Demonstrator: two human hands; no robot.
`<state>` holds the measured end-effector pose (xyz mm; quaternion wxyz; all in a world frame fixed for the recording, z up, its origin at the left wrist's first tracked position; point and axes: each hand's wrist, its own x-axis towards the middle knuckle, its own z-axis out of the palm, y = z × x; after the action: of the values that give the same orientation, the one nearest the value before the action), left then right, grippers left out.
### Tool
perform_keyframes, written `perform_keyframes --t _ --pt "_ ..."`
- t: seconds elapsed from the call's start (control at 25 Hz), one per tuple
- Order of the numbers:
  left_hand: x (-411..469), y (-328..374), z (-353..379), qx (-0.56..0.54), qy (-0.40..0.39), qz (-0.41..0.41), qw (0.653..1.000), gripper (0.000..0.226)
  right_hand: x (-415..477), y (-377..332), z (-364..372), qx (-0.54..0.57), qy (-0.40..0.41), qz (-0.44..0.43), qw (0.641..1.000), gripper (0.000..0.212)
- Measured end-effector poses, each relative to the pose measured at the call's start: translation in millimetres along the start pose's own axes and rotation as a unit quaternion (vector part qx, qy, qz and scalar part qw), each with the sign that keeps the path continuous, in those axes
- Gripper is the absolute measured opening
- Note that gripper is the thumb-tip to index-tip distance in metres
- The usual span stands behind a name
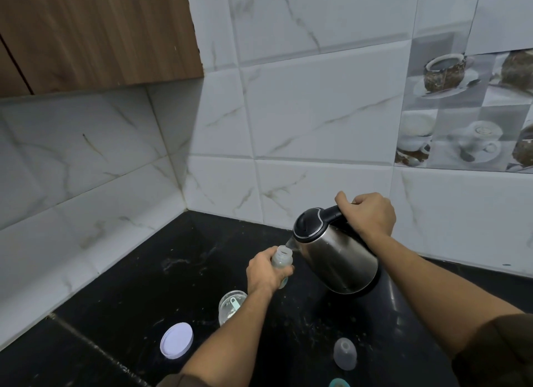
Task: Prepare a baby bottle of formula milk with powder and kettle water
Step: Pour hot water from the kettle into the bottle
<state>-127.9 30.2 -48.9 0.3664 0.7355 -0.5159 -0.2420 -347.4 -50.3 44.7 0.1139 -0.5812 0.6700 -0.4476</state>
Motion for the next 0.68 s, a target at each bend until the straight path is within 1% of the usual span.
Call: perform_keyframes --t 0.08,0.44,0.68 --pt "0 0 -3 0.005 0.000 0.002 1.000 0.039 -1 -5 0 -0.009 0.002 -0.012 1.000 0.057" --pt "5 1 -9 0.021 0.000 -0.004 1.000 0.037 1 -25 2 -0.041 -0.005 -0.072 0.997 0.055" --pt "9 -2 -6 0.039 0.000 -0.003 0.999 0.037 0 -28 5 -0.054 -0.002 -0.086 0.995 0.057"
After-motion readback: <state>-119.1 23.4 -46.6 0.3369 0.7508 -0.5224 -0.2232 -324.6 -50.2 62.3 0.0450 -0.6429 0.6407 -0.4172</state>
